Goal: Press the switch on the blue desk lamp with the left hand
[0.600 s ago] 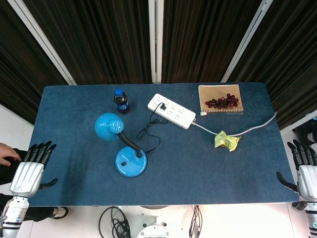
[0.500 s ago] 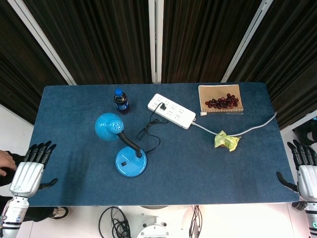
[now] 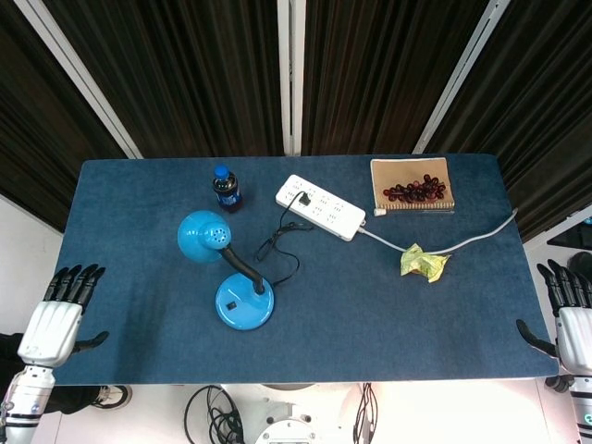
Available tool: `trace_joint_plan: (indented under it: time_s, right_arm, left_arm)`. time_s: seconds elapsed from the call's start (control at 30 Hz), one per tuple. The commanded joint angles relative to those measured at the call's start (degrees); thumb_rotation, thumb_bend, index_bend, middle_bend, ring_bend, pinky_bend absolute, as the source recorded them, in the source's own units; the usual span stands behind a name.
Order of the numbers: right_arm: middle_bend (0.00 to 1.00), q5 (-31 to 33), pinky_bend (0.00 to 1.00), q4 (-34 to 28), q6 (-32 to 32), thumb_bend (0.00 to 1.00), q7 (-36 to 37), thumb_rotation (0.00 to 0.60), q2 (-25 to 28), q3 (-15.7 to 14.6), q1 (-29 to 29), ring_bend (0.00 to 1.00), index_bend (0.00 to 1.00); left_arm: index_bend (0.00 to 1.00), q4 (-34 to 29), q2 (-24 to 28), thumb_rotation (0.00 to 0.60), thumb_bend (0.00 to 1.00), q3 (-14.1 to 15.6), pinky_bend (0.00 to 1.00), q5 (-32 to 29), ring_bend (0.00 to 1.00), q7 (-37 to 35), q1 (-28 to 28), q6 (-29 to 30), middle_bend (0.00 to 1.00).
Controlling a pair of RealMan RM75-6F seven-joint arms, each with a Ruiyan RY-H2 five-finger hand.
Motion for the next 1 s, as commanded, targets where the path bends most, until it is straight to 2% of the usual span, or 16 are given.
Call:
trace_joint_plan:
  time_s: [0.03,0.13,0.23,0.4,0.57,0.83,1.0]
  right_arm:
    - [0.0,0.06,0.0,-0.05,-0.25,0.2,-0.09,0.6,0.05,-0.14,0.02,0.0,0.0]
    - [0.0,0.01,0.0,0.03,-0.11,0.2,0.15,0.6,0.1,-0.18,-0.09,0.0,0.0]
    - [0.0,0.11,0.0,0.19,-0.12,0.2,0.55,0.6,0.19,-0.16,-0.13,0.0,0.0]
    - [0.0,0.03,0.0,0.26,-0.39,0.2,0.61,0.6,0.11,-0.27,-0.02,0.0,0.0]
    - [0.0,-0.04,0.0,0.13,-0.43,0.2,0.45,0.6,0.02,-0.34,-0.02,0.0,0.0]
    - [0.0,0.37,0.0,-0.03,-0.27,0.2,1.22,0.6,0.41,-0.11,-0.16,0.0,0.0]
    - [0.0,0.89,0.0,0.41,-0.77,0.2,1.76,0.6,0.4,-0.04,-0.11,0.0,0.0]
  left_arm:
    - [0.03,-0.65,-0.17,0.6,0.13,0.03,0.5,-1.01,0.41,1.01,-0.46,-1.58,0.49]
    - [0.03,-0.09,-1.01,0.6,0.28,0.29,0.71,0.09,0.65,1.8,-1.02,-2.1,0.66]
    - [0.03,0.22,-1.88,0.6,0.37,1.08,0.79,2.03,0.75,1.72,-1.87,-3.2,0.75]
    - [0.03,-1.92,-2.67,0.6,0.39,2.96,0.79,4.6,0.76,5.69,-5.18,-9.55,0.75]
    - [0.03,-4.26,-5.2,0.6,0.39,3.2,0.79,5.06,0.76,9.22,-9.2,-16.42,0.75]
    - [0.03,-6.68,-9.03,0.6,0.39,0.79,0.79,-5.06,0.76,17.83,-15.22,-27.69,0.76]
    - [0.03,-5.1,-11.87,0.6,0.39,0.32,0.79,-8.79,0.76,20.54,-16.85,-29.28,0.76]
